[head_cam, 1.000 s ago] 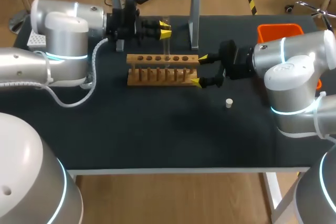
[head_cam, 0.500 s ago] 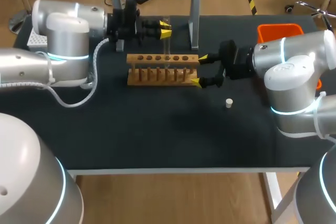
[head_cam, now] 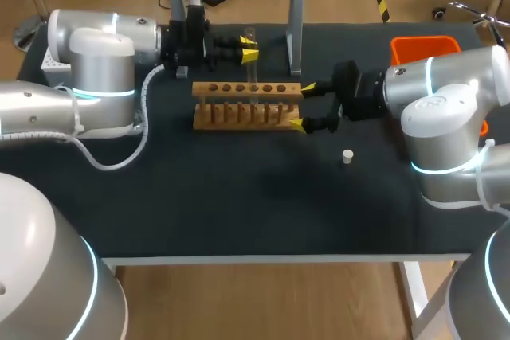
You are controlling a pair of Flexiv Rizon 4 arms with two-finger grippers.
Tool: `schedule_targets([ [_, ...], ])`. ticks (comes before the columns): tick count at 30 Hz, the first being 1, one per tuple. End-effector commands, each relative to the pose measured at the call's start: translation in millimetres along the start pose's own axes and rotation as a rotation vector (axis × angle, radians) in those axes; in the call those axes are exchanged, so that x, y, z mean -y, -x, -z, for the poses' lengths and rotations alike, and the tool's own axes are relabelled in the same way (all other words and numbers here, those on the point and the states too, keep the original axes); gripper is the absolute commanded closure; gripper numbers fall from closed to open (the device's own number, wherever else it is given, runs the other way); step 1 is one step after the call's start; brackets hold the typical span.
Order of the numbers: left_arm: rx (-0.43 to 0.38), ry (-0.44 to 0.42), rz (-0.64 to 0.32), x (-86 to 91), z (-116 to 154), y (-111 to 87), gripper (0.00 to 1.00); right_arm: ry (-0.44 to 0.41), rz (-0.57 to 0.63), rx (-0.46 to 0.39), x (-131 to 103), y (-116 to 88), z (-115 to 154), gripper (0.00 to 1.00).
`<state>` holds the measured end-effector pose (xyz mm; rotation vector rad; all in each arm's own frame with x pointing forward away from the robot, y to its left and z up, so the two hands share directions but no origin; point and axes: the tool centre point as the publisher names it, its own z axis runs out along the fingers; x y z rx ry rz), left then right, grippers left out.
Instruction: Invert the test tube, pick up the pipette, mount the tip to pipette, aspirate from beaker and dispense into the tube, eject the tip, return the pipette, and cap with the stopper.
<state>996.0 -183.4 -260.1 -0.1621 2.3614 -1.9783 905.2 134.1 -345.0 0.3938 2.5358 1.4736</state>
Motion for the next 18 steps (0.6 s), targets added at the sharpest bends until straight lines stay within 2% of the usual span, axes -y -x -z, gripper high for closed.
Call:
schedule_targets([
  [1, 0.006, -0.003, -0.008, -1.9, -1.4, 1.1, 1.0, 0.001, 0.001, -0.002, 0.5, 0.5, 0.8, 0.0],
  [18, 0.035, 0.005, -0.022, -7.6, 1.9, 2.3, 1.0, 0.001, 0.001, -0.002, 0.5, 0.5, 0.8, 0.0],
])
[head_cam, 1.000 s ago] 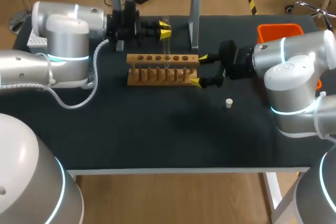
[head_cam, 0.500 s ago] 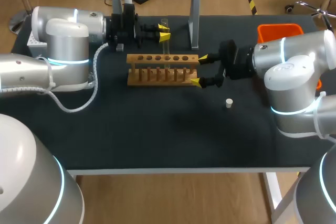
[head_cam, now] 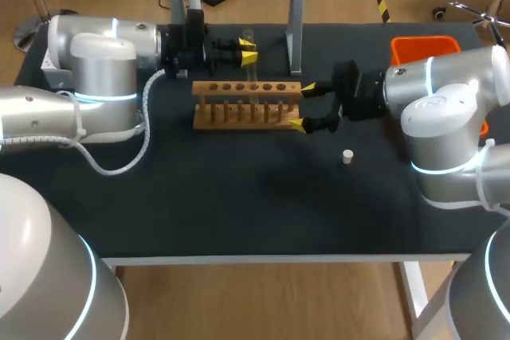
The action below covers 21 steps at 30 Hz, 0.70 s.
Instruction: Invert the test tube, pick up the pipette, mount the tip to pipette, aspirate from beaker and dispense into the tube, eject the tip, return the pipette, and cap with the stopper.
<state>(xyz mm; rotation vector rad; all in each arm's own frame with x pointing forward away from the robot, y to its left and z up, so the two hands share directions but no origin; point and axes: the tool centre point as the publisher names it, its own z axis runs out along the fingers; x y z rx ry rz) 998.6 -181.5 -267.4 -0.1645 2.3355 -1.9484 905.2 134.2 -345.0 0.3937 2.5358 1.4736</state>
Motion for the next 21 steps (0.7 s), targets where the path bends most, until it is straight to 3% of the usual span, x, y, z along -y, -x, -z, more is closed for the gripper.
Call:
schedule_targets([
  [1, 0.004, 0.003, 0.001, -0.5, 1.8, -0.8, 1.0, 0.001, 0.001, -0.002, 0.5, 0.5, 0.8, 0.0],
  [21, -0.013, 0.035, -0.005, -8.0, -4.8, -1.6, 1.0, 0.001, 0.001, -0.002, 0.5, 0.5, 0.8, 0.0],
])
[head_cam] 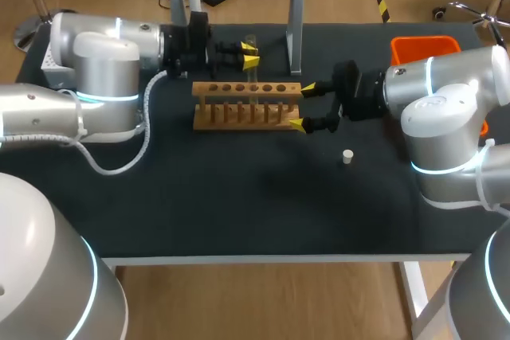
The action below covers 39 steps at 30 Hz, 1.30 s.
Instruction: Invert the test tube, pick up the pipette, mount the tip to pipette, aspirate from beaker and dispense into the tube, eject the tip, return the pipette, and cap with the stopper.
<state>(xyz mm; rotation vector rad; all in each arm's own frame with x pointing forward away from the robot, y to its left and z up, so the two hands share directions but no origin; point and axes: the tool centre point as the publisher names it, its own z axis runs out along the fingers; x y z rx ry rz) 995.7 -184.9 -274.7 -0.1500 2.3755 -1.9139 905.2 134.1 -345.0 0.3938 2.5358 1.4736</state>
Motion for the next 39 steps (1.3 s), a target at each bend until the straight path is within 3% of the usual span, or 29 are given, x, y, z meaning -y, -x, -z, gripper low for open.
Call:
schedule_targets([
  [1, 0.001, 0.001, -0.003, -1.6, -0.6, 1.8, 1.0, 0.001, 0.001, -0.002, 0.5, 0.5, 0.8, 0.0],
  [39, -0.003, 0.017, -0.029, -10.8, -5.0, -1.3, 1.0, 0.001, 0.001, -0.002, 0.5, 0.5, 0.8, 0.0],
])
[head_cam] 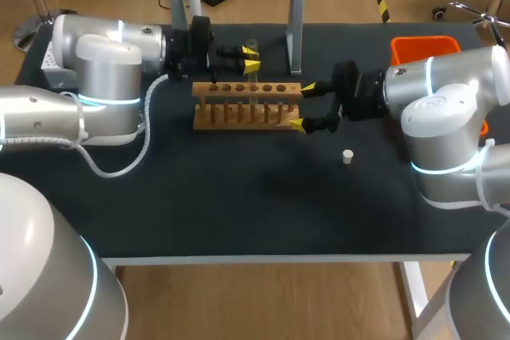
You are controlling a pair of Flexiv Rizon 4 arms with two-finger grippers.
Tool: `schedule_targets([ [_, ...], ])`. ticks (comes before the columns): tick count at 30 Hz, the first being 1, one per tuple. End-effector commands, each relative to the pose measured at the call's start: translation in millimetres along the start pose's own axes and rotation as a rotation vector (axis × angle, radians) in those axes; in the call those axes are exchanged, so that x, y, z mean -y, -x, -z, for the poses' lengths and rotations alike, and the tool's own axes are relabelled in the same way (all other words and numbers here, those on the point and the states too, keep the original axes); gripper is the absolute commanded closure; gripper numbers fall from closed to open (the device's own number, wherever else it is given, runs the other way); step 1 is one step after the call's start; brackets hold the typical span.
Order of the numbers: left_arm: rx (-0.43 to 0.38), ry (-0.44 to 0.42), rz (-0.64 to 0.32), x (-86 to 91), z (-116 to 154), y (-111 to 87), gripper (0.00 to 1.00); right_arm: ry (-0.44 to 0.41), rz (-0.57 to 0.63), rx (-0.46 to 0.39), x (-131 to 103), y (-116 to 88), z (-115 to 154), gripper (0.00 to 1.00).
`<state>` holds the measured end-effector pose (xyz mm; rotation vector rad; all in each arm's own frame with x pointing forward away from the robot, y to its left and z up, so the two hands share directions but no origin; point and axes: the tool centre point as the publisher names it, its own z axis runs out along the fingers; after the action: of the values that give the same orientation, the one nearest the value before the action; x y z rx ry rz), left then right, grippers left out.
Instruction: Invert the test tube, pick up the pipette, mount the tip to pipette, aspirate from beaker and dispense into the tube, eject the tip, return the pipette, and cap with the stopper.
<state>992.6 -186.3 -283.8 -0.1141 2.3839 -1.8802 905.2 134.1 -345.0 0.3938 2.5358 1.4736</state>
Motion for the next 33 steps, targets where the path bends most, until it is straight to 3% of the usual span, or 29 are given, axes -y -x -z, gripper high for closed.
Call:
schedule_targets([
  [1, -0.002, -0.002, 0.001, -2.4, -2.5, 1.9, 1.0, 0.001, 0.001, -0.002, 0.5, 0.5, 0.8, 0.0],
  [15, -0.003, 0.002, 0.0, -6.4, -3.6, -1.9, 1.0, 0.001, 0.001, -0.002, 0.5, 0.5, 0.8, 0.0],
  [16, -0.002, 0.001, 0.0, -6.5, -3.3, -2.2, 0.93, 0.001, 0.001, -0.002, 0.5, 0.5, 0.8, 0.0],
  [18, 0.002, 0.002, 0.0, -6.5, -2.7, -2.7, 0.17, 0.001, 0.001, -0.002, 0.5, 0.5, 0.8, 0.0],
  [19, 0.002, 0.002, 0.0, -6.5, -2.6, -2.8, 0.0, 0.001, 0.001, -0.002, 0.5, 0.5, 0.8, 0.0],
  [33, 0.004, 0.006, 0.017, -0.8, 4.0, -5.0, 0.0, 0.001, 0.001, -0.002, 0.5, 0.5, 0.8, 0.0],
])
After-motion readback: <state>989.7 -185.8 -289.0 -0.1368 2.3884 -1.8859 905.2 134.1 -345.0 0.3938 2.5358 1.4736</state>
